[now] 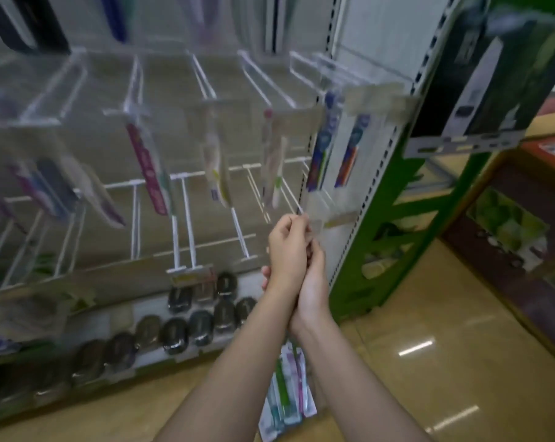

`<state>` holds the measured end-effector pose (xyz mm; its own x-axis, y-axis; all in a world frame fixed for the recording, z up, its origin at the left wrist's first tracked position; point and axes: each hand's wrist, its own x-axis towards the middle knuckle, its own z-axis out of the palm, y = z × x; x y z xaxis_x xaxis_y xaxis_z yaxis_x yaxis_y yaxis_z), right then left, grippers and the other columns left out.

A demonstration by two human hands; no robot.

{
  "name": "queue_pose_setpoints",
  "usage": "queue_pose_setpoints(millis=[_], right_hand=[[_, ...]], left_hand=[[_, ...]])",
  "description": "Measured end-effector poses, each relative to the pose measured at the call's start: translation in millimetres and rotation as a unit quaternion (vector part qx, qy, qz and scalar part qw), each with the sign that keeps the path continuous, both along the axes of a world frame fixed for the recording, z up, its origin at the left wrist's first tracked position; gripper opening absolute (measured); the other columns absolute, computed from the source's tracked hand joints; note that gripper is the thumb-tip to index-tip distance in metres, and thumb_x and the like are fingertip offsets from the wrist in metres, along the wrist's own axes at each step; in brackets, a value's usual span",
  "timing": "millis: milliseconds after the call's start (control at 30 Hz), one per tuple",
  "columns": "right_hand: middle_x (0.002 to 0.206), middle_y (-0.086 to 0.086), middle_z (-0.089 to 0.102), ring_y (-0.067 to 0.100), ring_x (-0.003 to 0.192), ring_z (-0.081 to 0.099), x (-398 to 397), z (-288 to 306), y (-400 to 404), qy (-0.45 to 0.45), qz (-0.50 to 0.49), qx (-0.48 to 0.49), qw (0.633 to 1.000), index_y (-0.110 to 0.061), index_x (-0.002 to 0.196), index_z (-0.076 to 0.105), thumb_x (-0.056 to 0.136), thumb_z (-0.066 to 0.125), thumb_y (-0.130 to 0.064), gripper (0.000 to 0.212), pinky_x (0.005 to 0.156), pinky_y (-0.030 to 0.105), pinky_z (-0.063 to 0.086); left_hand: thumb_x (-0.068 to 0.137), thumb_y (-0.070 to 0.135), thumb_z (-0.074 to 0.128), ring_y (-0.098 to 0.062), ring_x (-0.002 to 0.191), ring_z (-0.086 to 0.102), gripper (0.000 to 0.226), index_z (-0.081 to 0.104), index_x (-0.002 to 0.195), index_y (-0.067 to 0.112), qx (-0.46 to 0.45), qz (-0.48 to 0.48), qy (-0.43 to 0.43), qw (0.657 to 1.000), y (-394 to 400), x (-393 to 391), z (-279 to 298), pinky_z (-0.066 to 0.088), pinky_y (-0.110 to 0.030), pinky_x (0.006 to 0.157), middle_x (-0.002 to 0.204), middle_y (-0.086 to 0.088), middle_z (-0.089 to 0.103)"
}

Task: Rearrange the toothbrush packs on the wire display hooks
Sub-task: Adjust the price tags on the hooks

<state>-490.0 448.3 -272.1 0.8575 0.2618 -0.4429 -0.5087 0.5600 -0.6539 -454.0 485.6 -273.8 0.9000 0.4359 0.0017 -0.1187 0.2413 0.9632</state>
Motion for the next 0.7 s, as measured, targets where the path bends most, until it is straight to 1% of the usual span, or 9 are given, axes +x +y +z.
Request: queue_pose_setpoints(millis=[67,133,200,267,333,400,533,633,700], right_hand=[[0.078,0.005,0.063,0.016,0.058,0.058,-4,-43,-9,0.015,-0.003,-0.024,1.000,-0.013,0.103,0.061,0.096,0.036,-0.050,0.045,0.050,0.025,0.045],[0.084,0.002,0.062,0.015,0.065,0.058,-9,-95,-19,0.025,-0.012,-0.060,0.998,-0.017,0.098,0.060,0.098,0.035,-0.045,0.037,0.054,0.026,0.044],[0.089,0.001,0.060,0.015,0.073,0.057,-14,-142,-26,0.064,-0.013,-0.046,0.997,-0.023,0.092,0.058,0.100,0.032,-0.043,0.033,0.060,0.028,0.044],[0.094,0.000,0.059,0.014,0.082,0.056,-21,-193,-29,0.094,-0.043,-0.051,0.993,-0.029,0.091,0.055,0.099,0.034,-0.042,0.025,0.067,0.031,0.047],[0.087,-0.002,0.056,0.014,0.083,0.054,-26,-245,-29,0.140,-0.064,-0.029,0.988,-0.026,0.085,0.052,0.099,0.033,-0.041,0.028,0.062,0.029,0.048],[0.083,-0.001,0.057,0.015,0.079,0.055,-32,-301,-29,0.179,-0.054,-0.002,0.982,-0.021,0.084,0.055,0.098,0.032,-0.045,0.036,0.057,0.030,0.046],[0.071,-0.002,0.066,0.019,0.071,0.063,-38,-403,-28,0.170,-0.051,-0.055,0.983,-0.018,0.083,0.060,0.098,0.034,-0.043,0.039,0.062,0.030,0.045],[0.076,0.000,0.069,0.018,0.078,0.065,-29,-477,-29,0.153,-0.036,-0.104,0.982,-0.018,0.080,0.065,0.097,0.036,-0.044,0.043,0.073,0.037,0.048],[0.079,0.001,0.068,0.016,0.081,0.065,-18,-527,-30,0.136,-0.030,-0.144,0.980,-0.019,0.075,0.070,0.098,0.038,-0.041,0.045,0.080,0.035,0.049]], left_hand=[[0.088,0.025,0.053,-0.012,0.052,0.032,0.033,0.037,0.058,0.019,-0.005,-0.014,0.033,0.999,-10,-5,-45,0.030,-0.032,0.059,0.050,0.005,0.032],[0.091,0.022,0.052,-0.010,0.053,0.032,0.034,0.037,0.061,0.017,-0.009,-0.026,0.056,0.998,-21,-14,-98,0.032,-0.029,0.060,0.052,0.004,0.031],[0.093,0.016,0.050,-0.008,0.051,0.031,0.035,0.036,0.061,0.016,-0.007,-0.031,0.082,0.996,-30,-25,-148,0.032,-0.027,0.057,0.051,0.006,0.030],[0.090,0.026,0.051,-0.009,0.056,0.034,0.030,0.040,0.064,0.018,-0.010,-0.047,0.103,0.993,-36,-36,-201,0.034,-0.030,0.063,0.054,0.007,0.033],[0.087,0.033,0.052,-0.009,0.058,0.037,0.026,0.043,0.065,0.022,-0.016,-0.051,0.136,0.989,-39,-44,-253,0.034,-0.032,0.064,0.056,0.007,0.038],[0.090,0.023,0.052,-0.008,0.053,0.035,0.029,0.042,0.064,0.017,-0.038,-0.040,0.163,0.985,-37,-47,-308,0.033,-0.028,0.060,0.054,0.003,0.035],[0.095,0.013,0.049,-0.005,0.041,0.034,0.037,0.037,0.060,0.014,0.000,-0.027,0.207,0.978,-34,-48,-405,0.033,-0.018,0.046,0.048,0.003,0.033],[0.095,0.015,0.050,-0.006,0.046,0.038,0.038,0.039,0.058,0.015,0.020,-0.024,0.232,0.972,-33,-47,-478,0.035,-0.022,0.053,0.046,0.008,0.038],[0.094,0.016,0.050,-0.010,0.053,0.042,0.036,0.042,0.059,0.015,0.037,-0.032,0.249,0.967,-32,-44,-526,0.037,-0.028,0.059,0.048,0.008,0.042]])
